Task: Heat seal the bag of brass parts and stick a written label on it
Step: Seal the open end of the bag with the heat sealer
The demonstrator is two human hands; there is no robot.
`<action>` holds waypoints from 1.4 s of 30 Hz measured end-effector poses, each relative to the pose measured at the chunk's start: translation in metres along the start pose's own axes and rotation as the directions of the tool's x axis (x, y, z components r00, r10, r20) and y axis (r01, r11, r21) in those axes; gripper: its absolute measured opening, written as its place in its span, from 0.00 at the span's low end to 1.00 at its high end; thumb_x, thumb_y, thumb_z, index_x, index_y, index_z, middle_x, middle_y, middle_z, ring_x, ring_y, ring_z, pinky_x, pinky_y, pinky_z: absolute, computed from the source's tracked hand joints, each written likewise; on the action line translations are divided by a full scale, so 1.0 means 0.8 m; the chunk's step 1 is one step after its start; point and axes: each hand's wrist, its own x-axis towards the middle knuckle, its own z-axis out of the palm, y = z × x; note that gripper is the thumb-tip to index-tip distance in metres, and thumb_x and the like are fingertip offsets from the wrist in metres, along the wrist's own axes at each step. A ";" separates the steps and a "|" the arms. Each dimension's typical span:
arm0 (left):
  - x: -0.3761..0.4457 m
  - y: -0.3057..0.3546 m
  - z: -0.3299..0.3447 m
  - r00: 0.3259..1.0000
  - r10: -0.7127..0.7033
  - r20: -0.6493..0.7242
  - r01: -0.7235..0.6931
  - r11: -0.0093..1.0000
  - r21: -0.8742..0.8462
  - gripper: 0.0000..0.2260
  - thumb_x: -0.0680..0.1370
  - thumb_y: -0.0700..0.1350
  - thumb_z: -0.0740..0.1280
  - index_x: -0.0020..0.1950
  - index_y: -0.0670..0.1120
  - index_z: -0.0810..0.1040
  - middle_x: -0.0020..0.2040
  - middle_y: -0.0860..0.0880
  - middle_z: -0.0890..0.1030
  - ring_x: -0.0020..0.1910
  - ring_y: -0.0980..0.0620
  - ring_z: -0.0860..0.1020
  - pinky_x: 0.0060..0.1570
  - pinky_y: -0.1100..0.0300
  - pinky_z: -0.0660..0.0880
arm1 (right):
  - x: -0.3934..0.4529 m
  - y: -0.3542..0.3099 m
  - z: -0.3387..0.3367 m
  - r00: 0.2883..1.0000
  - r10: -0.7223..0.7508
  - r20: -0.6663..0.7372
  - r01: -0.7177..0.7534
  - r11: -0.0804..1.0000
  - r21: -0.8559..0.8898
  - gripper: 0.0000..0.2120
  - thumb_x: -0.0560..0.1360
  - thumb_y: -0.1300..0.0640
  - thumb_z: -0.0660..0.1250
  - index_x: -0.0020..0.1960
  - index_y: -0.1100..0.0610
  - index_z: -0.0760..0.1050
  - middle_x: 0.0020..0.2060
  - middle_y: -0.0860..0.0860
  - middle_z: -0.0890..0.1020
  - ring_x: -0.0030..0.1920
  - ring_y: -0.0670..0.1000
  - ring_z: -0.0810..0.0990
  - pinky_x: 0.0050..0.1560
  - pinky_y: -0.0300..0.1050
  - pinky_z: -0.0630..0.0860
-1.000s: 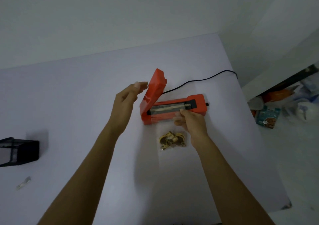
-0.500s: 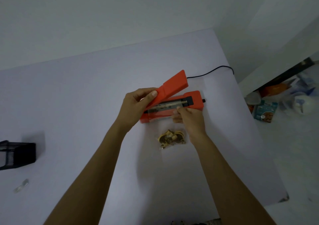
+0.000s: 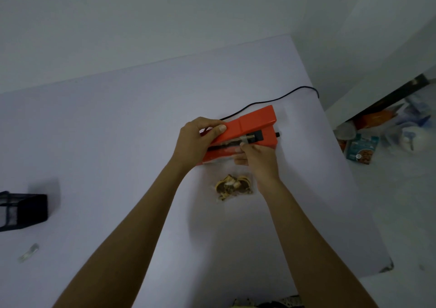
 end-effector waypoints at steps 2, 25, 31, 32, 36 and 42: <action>0.002 -0.001 0.003 1.000 0.012 0.004 -0.012 0.999 0.030 0.08 0.78 0.50 0.67 0.54 0.52 0.82 0.50 0.56 0.81 0.49 0.65 0.76 0.48 0.78 0.69 | 0.000 0.000 0.000 1.000 -0.011 0.000 0.011 1.000 0.004 0.08 0.77 0.55 0.65 0.40 0.52 0.80 0.33 0.49 0.86 0.36 0.51 0.85 0.52 0.57 0.81; 0.009 -0.008 0.023 0.998 0.058 -0.032 -0.052 0.984 0.168 0.08 0.77 0.49 0.67 0.52 0.50 0.83 0.48 0.53 0.80 0.48 0.59 0.75 0.49 0.69 0.70 | 0.003 0.003 -0.001 1.000 0.000 0.007 0.000 1.000 0.027 0.08 0.77 0.54 0.66 0.46 0.56 0.82 0.38 0.50 0.86 0.36 0.51 0.86 0.53 0.56 0.81; 0.014 -0.014 0.029 0.999 0.032 -0.038 -0.024 0.982 0.187 0.07 0.77 0.51 0.67 0.50 0.52 0.83 0.49 0.55 0.80 0.50 0.56 0.76 0.52 0.56 0.75 | 0.001 0.002 -0.001 1.000 -0.001 0.017 0.000 0.998 0.060 0.07 0.77 0.55 0.66 0.43 0.52 0.81 0.37 0.51 0.86 0.35 0.51 0.86 0.52 0.54 0.81; 0.014 -0.015 0.030 0.999 0.027 -0.038 -0.019 0.981 0.191 0.07 0.77 0.51 0.67 0.50 0.53 0.83 0.49 0.55 0.80 0.50 0.56 0.76 0.53 0.54 0.75 | 0.001 0.003 -0.002 1.000 0.000 0.019 -0.001 0.998 0.062 0.07 0.77 0.55 0.66 0.43 0.52 0.81 0.37 0.50 0.86 0.36 0.50 0.86 0.52 0.54 0.81; 0.016 -0.018 0.032 0.999 0.013 -0.036 -0.006 0.980 0.197 0.07 0.76 0.53 0.67 0.50 0.54 0.83 0.50 0.56 0.80 0.51 0.56 0.76 0.52 0.54 0.75 | -0.001 0.004 -0.002 1.000 0.002 0.023 -0.004 0.996 0.084 0.06 0.77 0.55 0.66 0.43 0.52 0.80 0.37 0.51 0.86 0.36 0.51 0.86 0.51 0.52 0.81; 0.017 -0.018 0.035 0.999 0.011 -0.033 -0.004 0.976 0.220 0.08 0.77 0.51 0.67 0.51 0.51 0.83 0.51 0.53 0.80 0.51 0.57 0.75 0.50 0.64 0.69 | -0.001 0.005 -0.003 0.999 0.018 0.036 -0.022 0.995 0.098 0.06 0.77 0.54 0.66 0.43 0.53 0.80 0.35 0.50 0.86 0.38 0.51 0.86 0.53 0.53 0.80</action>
